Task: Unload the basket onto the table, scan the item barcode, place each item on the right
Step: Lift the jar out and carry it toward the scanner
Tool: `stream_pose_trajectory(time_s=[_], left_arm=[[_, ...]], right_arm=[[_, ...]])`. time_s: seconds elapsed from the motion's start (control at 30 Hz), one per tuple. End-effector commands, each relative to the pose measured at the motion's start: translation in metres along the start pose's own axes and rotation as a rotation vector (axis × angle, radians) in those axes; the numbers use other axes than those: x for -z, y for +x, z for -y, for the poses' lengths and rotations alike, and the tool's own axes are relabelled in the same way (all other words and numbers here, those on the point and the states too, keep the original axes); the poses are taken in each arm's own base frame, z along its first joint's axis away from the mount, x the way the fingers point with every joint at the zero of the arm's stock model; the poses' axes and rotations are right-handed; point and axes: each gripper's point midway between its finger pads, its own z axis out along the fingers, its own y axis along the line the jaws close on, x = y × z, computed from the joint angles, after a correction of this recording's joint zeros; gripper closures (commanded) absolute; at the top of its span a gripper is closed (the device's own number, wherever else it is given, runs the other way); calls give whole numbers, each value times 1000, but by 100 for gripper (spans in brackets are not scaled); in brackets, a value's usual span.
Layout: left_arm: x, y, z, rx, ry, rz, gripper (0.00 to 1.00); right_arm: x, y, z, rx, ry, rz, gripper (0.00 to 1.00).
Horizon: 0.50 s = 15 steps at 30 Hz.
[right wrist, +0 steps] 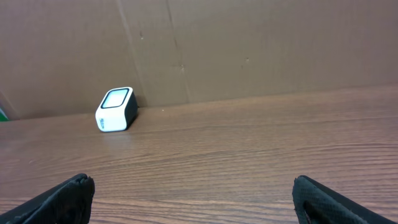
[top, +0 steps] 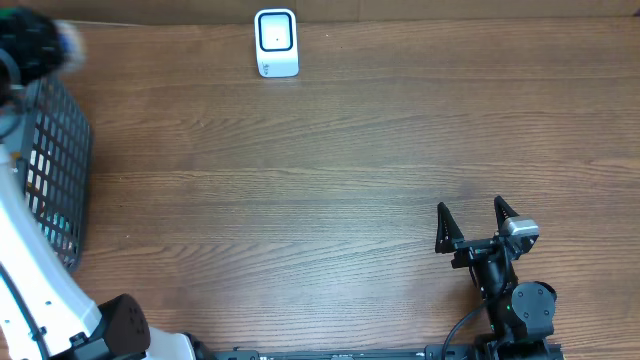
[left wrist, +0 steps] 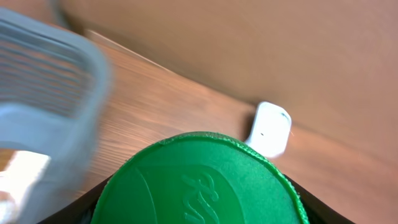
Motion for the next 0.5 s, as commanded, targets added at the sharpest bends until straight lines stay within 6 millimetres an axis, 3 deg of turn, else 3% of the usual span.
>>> stream_pose_trajectory(time_s=[0.0,0.23,0.47], left_arm=[[-10,24,55,-58,135,-88,40],[-36,80,112,-193,157,-258,38],[-82,162,181,-367,193,-466,39]], right_arm=[[0,2,1,-1,2,5,0],[0,1,1,-1,2,5,0],[0,1,1,-1,2,5,0]])
